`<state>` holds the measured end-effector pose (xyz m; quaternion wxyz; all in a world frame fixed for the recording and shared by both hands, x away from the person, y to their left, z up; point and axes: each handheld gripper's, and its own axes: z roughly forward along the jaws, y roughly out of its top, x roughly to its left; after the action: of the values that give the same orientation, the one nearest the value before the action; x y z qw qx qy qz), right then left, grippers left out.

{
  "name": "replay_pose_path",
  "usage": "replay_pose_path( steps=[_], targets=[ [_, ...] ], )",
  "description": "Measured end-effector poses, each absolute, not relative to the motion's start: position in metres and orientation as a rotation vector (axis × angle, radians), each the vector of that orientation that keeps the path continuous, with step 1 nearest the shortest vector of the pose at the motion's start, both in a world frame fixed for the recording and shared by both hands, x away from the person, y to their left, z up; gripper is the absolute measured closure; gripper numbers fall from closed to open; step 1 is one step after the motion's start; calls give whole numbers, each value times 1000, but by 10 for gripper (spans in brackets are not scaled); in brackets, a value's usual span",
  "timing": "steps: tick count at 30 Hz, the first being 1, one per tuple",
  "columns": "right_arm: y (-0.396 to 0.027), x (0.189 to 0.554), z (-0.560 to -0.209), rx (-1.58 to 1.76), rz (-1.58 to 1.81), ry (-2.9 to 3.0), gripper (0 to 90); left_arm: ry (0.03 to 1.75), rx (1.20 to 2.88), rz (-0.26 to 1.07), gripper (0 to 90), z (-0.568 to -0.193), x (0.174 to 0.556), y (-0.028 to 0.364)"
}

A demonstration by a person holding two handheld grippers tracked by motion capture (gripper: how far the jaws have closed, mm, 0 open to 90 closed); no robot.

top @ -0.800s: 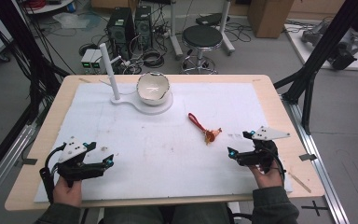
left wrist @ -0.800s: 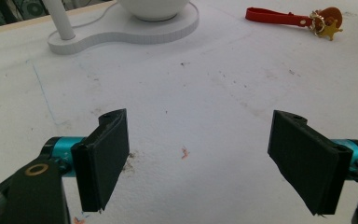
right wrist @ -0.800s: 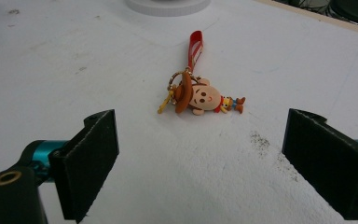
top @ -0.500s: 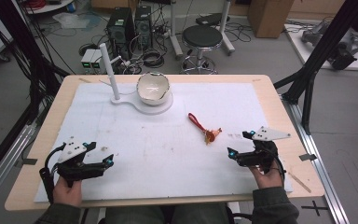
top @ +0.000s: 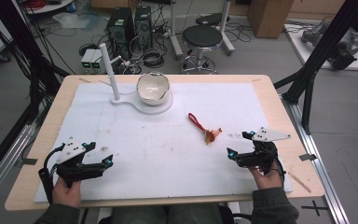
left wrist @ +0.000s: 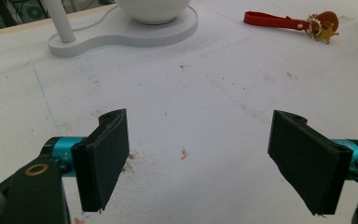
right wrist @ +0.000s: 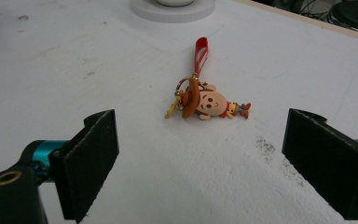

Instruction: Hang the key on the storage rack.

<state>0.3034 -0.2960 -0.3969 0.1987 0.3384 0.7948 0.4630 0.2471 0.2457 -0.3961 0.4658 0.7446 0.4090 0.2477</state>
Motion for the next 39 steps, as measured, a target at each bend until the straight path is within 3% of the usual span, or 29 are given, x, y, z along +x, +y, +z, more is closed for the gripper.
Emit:
replay_pose_path(
  steps=[26, 39],
  targets=[
    [-291, 306, -397, 947, 1280, 2249, 97, 1003, 1822, 621, 210, -397, 249, 245],
    [-283, 324, -385, 965, 1283, 2303, 97, 1009, 1811, 638, 209, -396, 248, 246]
  ],
)
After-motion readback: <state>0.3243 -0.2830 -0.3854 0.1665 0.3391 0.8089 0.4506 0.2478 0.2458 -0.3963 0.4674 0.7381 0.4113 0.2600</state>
